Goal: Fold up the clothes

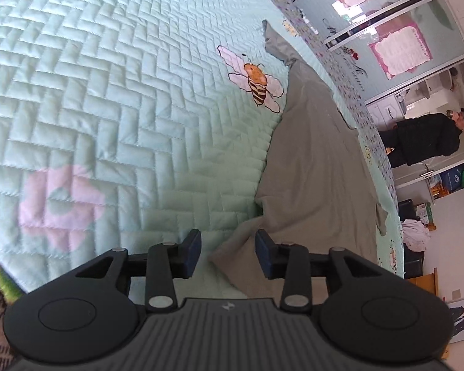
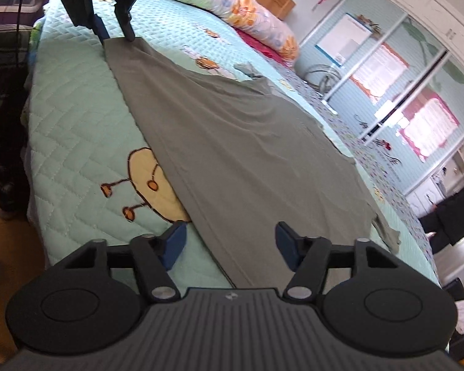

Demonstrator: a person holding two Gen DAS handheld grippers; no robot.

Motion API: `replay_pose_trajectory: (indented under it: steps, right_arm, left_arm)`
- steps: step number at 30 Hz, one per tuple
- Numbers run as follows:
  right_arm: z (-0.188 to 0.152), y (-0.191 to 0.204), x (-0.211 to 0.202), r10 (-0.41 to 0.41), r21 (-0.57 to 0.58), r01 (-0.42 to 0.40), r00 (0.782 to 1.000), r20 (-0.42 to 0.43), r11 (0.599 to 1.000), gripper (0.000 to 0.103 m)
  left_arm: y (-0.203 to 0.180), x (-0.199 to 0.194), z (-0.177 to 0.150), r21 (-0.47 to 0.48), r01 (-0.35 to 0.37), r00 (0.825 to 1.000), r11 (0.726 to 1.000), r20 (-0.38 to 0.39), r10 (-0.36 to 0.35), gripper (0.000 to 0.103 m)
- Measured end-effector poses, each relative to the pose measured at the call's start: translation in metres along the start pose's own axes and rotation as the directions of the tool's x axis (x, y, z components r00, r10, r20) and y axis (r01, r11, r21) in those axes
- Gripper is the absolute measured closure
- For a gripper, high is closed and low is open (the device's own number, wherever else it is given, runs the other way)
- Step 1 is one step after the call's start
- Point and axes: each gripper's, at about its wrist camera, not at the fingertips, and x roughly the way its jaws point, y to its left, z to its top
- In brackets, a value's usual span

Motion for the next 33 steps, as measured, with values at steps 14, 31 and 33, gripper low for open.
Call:
replay_pose_trajectory:
  steps: [14, 31, 33]
  right_arm:
    - [0.010, -0.015, 0.000, 0.015, 0.042, -0.017, 0.999, 0.049, 0.999, 0.076]
    - [-0.002, 0.000, -0.002, 0.072, -0.065, -0.070, 0.997, 0.026, 0.995, 0.072]
    - [0.001, -0.002, -0.001, 0.081, -0.057, -0.080, 0.996, 0.025, 0.995, 0.075]
  left_arm:
    - [-0.071, 0.035, -0.068, 0.347, 0.175, 0.963, 0.921, -0.256, -0.087, 0.055]
    - [-0.089, 0.060, -0.084, 0.360, 0.213, 0.943, 0.908, -0.319, -0.095, 0.053]
    - [-0.089, 0.059, -0.083, 0.363, 0.213, 0.943, 0.907, -0.319, -0.094, 0.053]
